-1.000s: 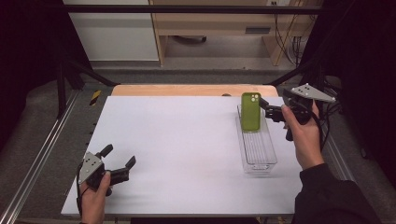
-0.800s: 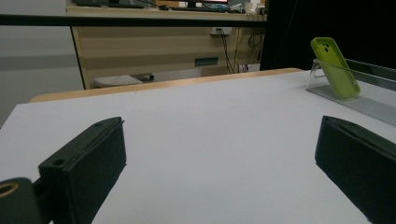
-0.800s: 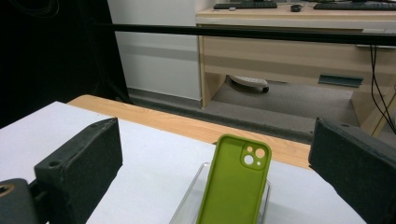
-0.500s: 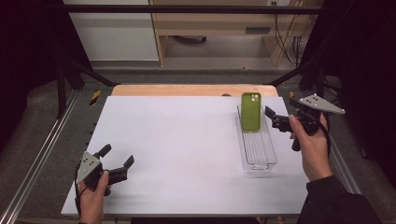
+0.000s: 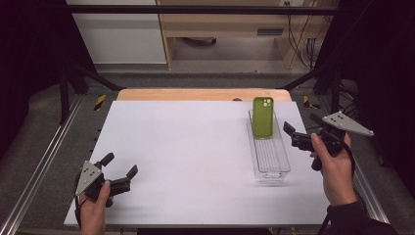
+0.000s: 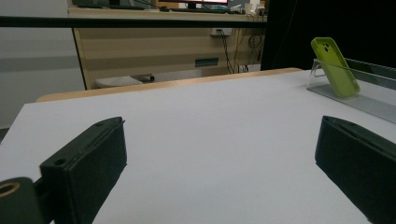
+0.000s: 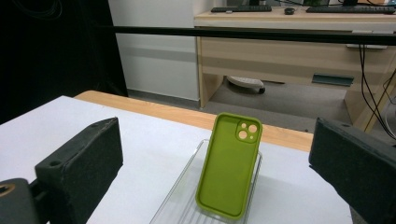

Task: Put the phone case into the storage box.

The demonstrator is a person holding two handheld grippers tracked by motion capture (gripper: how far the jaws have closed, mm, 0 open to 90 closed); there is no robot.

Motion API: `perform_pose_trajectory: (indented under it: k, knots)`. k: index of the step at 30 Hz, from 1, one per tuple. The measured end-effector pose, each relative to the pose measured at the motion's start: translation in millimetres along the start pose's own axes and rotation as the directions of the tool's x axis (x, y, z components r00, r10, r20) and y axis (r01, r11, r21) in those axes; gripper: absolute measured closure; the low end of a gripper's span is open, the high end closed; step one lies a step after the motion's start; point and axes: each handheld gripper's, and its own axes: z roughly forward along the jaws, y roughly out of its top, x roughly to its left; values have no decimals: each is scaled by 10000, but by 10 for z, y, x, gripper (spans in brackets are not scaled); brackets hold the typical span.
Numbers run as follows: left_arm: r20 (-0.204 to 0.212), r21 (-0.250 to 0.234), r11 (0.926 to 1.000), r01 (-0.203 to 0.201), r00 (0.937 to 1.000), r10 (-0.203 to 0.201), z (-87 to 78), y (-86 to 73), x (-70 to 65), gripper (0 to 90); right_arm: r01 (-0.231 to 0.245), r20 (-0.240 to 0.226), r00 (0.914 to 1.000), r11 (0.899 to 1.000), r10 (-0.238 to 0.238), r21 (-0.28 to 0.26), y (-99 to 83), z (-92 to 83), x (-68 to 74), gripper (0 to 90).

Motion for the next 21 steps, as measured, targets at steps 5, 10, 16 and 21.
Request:
perform_pose_trajectory:
  k: [5,10,16,21]
  knots:
    - [-24,-67,9998,186,9998,-186,-30,-18,46,17,-84,-59,9999,9996,82,-274,-79,-117,-13,33]
    - [-17,-142,9999,88,10000,-88,-31,-4,25,19,-136,-148,9998,9994,132,-313,-246,-225,-22,32]
    - [113,-156,9999,-43,9999,45,-21,1,-13,18,-372,-47,9993,9987,371,-345,-444,-307,-65,31]
    - [109,-181,9998,-22,9999,23,-26,2,-7,18,-477,19,9988,9974,479,-537,-532,-350,-82,31]
